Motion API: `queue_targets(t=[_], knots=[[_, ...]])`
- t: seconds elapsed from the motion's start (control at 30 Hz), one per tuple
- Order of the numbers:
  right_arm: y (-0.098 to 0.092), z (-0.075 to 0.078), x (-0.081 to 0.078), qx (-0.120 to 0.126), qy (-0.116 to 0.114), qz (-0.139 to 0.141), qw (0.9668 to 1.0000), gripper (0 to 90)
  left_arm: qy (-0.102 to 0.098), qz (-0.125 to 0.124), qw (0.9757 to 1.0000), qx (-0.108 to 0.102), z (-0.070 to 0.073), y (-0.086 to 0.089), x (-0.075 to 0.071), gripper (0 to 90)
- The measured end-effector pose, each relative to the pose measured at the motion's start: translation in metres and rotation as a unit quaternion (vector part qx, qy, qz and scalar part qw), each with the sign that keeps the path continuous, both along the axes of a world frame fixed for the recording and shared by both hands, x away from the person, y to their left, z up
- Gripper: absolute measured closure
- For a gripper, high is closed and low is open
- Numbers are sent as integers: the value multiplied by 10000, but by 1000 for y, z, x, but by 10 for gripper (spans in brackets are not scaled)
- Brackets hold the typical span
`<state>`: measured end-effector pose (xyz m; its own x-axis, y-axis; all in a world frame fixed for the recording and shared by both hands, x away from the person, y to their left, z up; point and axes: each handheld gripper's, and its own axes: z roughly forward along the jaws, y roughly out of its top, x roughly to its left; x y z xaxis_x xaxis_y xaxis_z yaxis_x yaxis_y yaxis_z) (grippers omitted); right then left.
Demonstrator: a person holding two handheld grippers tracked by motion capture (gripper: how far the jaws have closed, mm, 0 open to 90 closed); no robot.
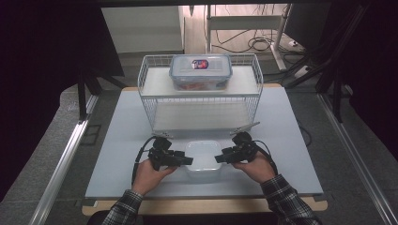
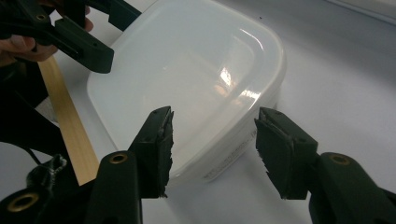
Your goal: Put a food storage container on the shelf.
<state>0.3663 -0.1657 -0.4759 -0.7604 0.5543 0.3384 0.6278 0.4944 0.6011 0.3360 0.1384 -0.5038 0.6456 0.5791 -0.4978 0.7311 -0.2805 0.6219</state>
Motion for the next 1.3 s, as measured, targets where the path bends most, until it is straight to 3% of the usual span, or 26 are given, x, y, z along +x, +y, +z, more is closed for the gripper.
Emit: queue_targets(t=[0.13, 0.27, 0.5, 0.63, 0.8, 1.13, 1.23, 1.3], knots=[[-4, -1, 2, 121, 197, -82, 9997, 528, -70, 13, 9998, 189, 6, -2, -5, 460], [-5, 2, 0, 122, 302, -190, 9993, 570, 11, 90, 9999, 47, 6, 2, -9, 528], [-7, 5, -10, 146, 238, -396, 9988, 624, -55, 240, 9996, 108, 10, -1, -12, 588], [-16, 5, -11, 386, 277, -466, 9978, 712, -98, 300, 9995, 10, 9, 0, -12, 623], [-20, 1, -9, 541, 473, -476, 9963, 677, -162, 327, 9993, -31, 9, 0, -13, 638], [-19, 4, -18, 530, 422, -570, 9961, 716, -301, 437, 9986, 10, 10, -1, -23, 657], [-18, 4, -21, 616, 415, -600, 9954, 636, -303, 457, 9985, 0, 9, -1, -24, 658], [-16, 4, -23, 571, 357, -632, 9957, 664, -328, 470, 9984, -3, 9, -1, -25, 658]])
